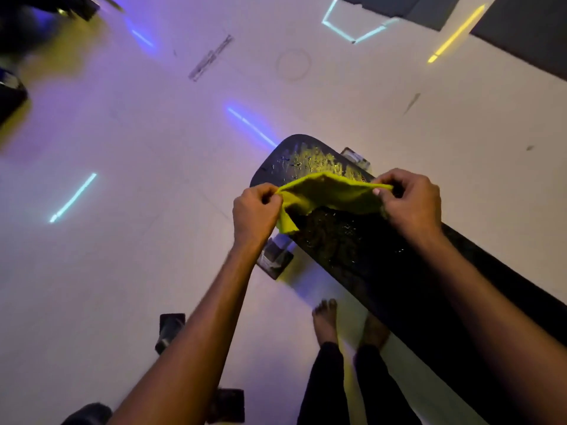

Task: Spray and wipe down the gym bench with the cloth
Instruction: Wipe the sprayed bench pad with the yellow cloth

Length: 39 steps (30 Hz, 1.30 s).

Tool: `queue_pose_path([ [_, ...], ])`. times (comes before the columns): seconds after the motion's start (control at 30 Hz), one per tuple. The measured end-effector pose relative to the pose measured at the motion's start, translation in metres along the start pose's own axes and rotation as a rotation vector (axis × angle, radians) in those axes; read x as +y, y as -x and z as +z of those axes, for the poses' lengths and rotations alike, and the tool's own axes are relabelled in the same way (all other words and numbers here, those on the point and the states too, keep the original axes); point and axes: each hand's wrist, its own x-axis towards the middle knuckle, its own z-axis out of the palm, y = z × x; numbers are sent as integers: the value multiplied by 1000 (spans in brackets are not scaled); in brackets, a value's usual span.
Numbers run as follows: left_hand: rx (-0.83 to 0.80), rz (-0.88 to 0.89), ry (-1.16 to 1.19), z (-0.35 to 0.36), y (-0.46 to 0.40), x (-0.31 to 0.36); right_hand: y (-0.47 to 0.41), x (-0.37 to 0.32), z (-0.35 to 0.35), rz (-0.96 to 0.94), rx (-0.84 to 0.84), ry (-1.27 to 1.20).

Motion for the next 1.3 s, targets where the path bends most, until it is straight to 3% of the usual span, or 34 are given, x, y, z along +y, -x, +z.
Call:
queue_pose_path([
  [0.13,299,214,-4,-20,-14,-12,-35,-28,22,-146,117,59],
  [0.2,365,300,-83,-12,-10,-25,-44,-25,34,-176,124,125],
  [0.27,267,339,-232,7,-1,-45,-47,-9,45,-191,59,281],
  [0.4,-148,358,-528,44,2,-78,-35,36,66,-255,-136,673],
  [0.53,-84,555,-512,68,-32,-69,-13,66,91,-317,-207,802],
  [0.7,-263,664,-837,108,-89,-59,-5,83,106,-316,-193,856],
  [0.8,-199,721,-887,106,-116,-72,-6,90,108,-312,-157,860],
  [0.87,-111,685,-852,100,-121,-81,-10,93,107,-315,-171,888],
  [1.07,71,349,-754,126,-68,-90,-22,91,102,-346,-228,921],
  [1.13,31,402,-783,138,-64,-78,-21,90,103,-354,-228,915],
  [1.23,-95,628,-808,139,-107,-58,-21,91,105,-360,-209,904],
  [1.3,-123,654,-812,125,-142,-53,-22,92,105,-369,-204,898],
])
